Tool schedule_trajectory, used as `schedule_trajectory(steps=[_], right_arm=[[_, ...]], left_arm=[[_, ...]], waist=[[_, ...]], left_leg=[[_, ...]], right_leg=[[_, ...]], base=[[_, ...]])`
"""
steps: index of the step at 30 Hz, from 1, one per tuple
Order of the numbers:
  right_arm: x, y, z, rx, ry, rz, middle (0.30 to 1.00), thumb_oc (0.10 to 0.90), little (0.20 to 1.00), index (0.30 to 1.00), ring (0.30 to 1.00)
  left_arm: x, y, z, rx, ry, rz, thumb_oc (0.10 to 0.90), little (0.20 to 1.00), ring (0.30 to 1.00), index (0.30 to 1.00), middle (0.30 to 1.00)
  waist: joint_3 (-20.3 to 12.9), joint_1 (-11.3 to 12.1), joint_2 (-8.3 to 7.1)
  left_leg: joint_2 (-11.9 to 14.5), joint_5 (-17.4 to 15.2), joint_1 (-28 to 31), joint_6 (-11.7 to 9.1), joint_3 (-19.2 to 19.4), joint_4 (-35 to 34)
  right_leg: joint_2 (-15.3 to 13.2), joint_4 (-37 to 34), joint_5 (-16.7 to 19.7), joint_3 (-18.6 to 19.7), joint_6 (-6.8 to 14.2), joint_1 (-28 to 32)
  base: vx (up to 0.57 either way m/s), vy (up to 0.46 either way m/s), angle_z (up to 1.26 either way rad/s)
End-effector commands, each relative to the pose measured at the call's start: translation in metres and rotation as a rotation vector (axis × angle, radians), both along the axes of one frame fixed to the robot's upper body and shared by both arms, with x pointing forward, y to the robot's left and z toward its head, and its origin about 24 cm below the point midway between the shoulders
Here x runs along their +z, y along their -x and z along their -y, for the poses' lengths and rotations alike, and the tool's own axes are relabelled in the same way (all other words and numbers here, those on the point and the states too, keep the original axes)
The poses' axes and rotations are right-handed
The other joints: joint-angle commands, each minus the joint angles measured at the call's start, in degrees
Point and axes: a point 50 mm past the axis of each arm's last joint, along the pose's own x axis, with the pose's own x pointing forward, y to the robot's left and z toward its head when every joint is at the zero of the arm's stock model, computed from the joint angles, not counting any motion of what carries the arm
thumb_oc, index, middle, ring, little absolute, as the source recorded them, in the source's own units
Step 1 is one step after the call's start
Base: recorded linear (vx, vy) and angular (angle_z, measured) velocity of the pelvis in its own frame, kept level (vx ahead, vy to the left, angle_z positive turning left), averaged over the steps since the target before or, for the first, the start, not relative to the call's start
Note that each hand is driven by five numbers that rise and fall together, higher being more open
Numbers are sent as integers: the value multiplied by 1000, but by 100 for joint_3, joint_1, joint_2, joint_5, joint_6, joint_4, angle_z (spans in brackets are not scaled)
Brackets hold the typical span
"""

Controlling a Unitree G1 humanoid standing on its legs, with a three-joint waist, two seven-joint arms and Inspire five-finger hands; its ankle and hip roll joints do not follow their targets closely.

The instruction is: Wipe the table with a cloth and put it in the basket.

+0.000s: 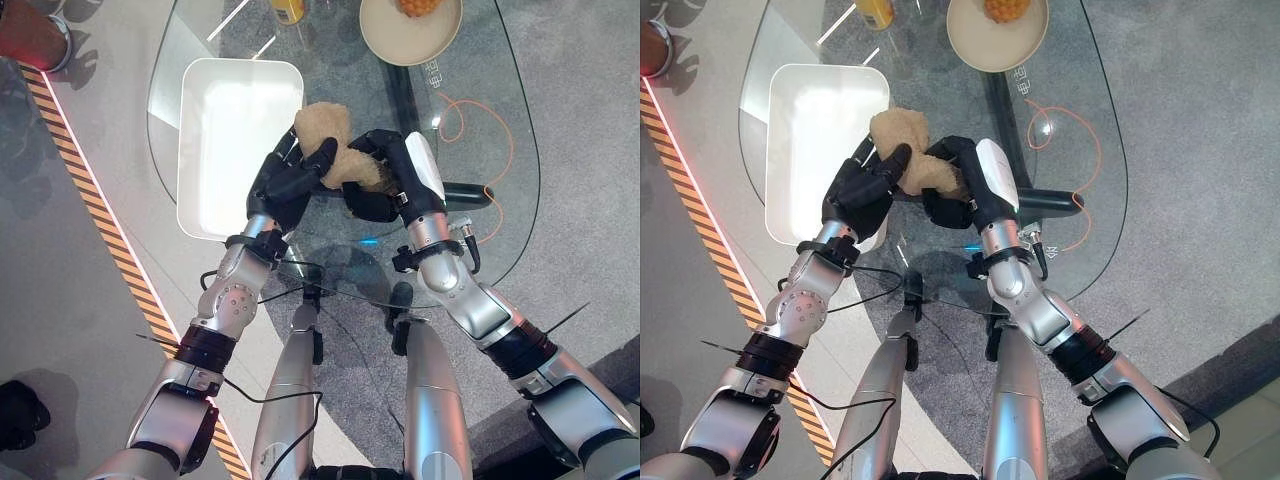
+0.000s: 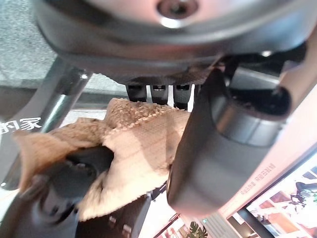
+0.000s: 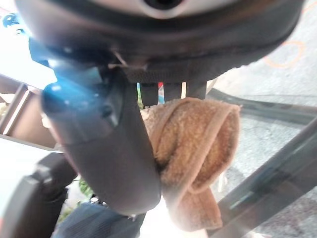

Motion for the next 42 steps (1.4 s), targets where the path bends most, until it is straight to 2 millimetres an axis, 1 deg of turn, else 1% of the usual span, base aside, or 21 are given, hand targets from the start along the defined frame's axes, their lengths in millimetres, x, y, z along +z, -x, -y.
schedule_trajectory(steps=[1,4,5,7,9,10,13,14,16,17,18,19,20,21,24,25,28,30,33,41,42], right_arm=[[93,42,-48,292,-108,421,300,100,200,300,300],[95,43,-49,295,-108,425,300,100,200,300,300],[93,43,-49,295,-109,421,300,100,200,300,300],[94,42,-48,295,-109,422,300,100,200,300,300],[93,42,-48,295,-110,417,300,100,200,300,300],[93,42,-49,295,-111,421,300,100,200,300,300],[93,43,-49,294,-114,419,300,100,200,300,300],[93,43,-49,295,-115,420,300,100,200,300,300],[93,43,-49,295,-117,415,300,100,200,300,300],[93,43,-49,295,-118,417,373,185,285,373,373],[92,43,-49,294,-119,414,418,237,337,418,418],[92,42,-49,293,-125,410,653,512,612,653,653],[93,42,-48,293,-128,413,844,734,834,844,844],[92,42,-49,294,-129,406,900,800,900,900,900],[93,43,-49,303,-126,410,900,800,900,900,900],[92,44,-49,308,-131,409,900,800,900,900,900],[94,44,-49,312,-130,415,900,800,900,900,900],[92,44,-50,314,-131,415,900,800,900,900,900],[93,44,-49,313,-132,418,900,800,900,900,900],[91,44,-48,311,-140,417,900,800,900,900,900],[91,44,-48,310,-141,414,900,800,900,900,900]], left_arm=[[68,14,33,-163,9,335,100,200,300,300,300],[70,15,32,-164,10,344,100,200,300,300,300],[69,15,32,-164,10,340,100,200,300,300,300],[71,16,32,-159,14,352,100,200,300,300,300],[70,15,32,-157,18,351,100,200,300,300,300],[71,16,32,-158,19,357,100,200,300,300,300],[71,16,32,-157,20,356,100,200,300,300,300],[72,17,33,-156,21,361,100,200,300,300,300],[72,17,33,-156,23,360,100,200,300,300,300],[73,17,33,-156,24,364,100,200,300,300,300],[72,17,33,-156,24,361,100,200,300,300,300],[71,17,32,-156,25,362,100,200,300,300,300],[72,17,32,-155,24,365,100,200,300,300,300],[71,17,31,-154,26,365,100,200,300,300,300],[73,17,31,-150,29,374,100,200,300,300,300],[72,17,31,-147,29,372,100,200,300,300,300],[73,17,31,-142,32,375,100,200,300,300,300],[72,17,30,-136,37,375,100,200,300,300,300],[74,17,29,-123,40,381,100,200,300,300,300],[76,18,21,-38,79,397,100,200,300,300,300],[76,18,20,-30,85,396,100,200,300,300,300]], waist=[[-155,26,-239],[-155,26,-234],[-155,26,-237],[-155,29,-240],[-155,29,-242],[-155,34,-242],[-155,35,-246],[-155,32,-246],[-155,32,-248],[-155,34,-248],[-155,34,-250],[-155,37,-251],[-155,39,-251],[-155,41,-248],[-155,40,-245],[-155,39,-248],[-155,38,-248],[-155,39,-249],[-155,43,-246],[-155,53,-257],[-155,54,-259]], left_leg=[[-461,-931,214,338,512,559],[-469,-882,178,344,509,533],[-470,-937,210,341,509,560],[-466,-898,180,342,509,546],[-470,-944,205,340,506,566],[-472,-897,171,343,506,549],[-471,-942,191,338,502,568],[-471,-895,165,342,502,546],[-471,-943,187,339,502,575],[-469,-897,159,340,504,558],[-470,-945,189,337,504,579],[-472,-947,190,338,498,581],[-471,-900,163,341,499,560],[-472,-949,186,338,500,584],[-475,-904,138,340,498,574],[-476,-952,162,336,495,597],[-476,-906,117,339,494,594],[-478,-962,142,336,492,625],[-475,-918,132,336,496,601],[-483,-923,109,335,487,619],[-487,-967,132,334,486,634]], right_leg=[[344,-1405,701,141,234,442],[357,-1437,754,143,229,407],[352,-1400,696,145,234,434],[350,-1420,739,138,233,408],[354,-1391,685,144,233,431],[360,-1418,731,139,227,405],[358,-1384,682,137,234,421],[366,-1405,730,134,229,391],[362,-1366,679,134,232,408],[362,-1393,727,128,228,386],[359,-1364,677,130,232,413],[358,-1361,675,127,229,413],[360,-1392,724,122,224,391],[356,-1357,672,121,225,408],[362,-1372,715,118,218,364],[359,-1339,664,120,223,385],[366,-1353,714,120,216,343],[363,-1318,659,125,220,366],[360,-1340,703,114,216,354],[364,-1333,692,105,208,344],[367,-1304,643,106,210,360]], base=[[0,0,0],[0,0,0],[0,0,0],[0,0,0],[0,0,0],[0,0,0],[0,0,0],[0,0,0],[0,0,0],[0,0,0],[0,0,0],[0,0,0],[0,0,0],[0,0,0],[0,0,0],[0,0,0],[0,0,0],[0,0,0],[0,0,0],[0,0,0],[0,0,0]])
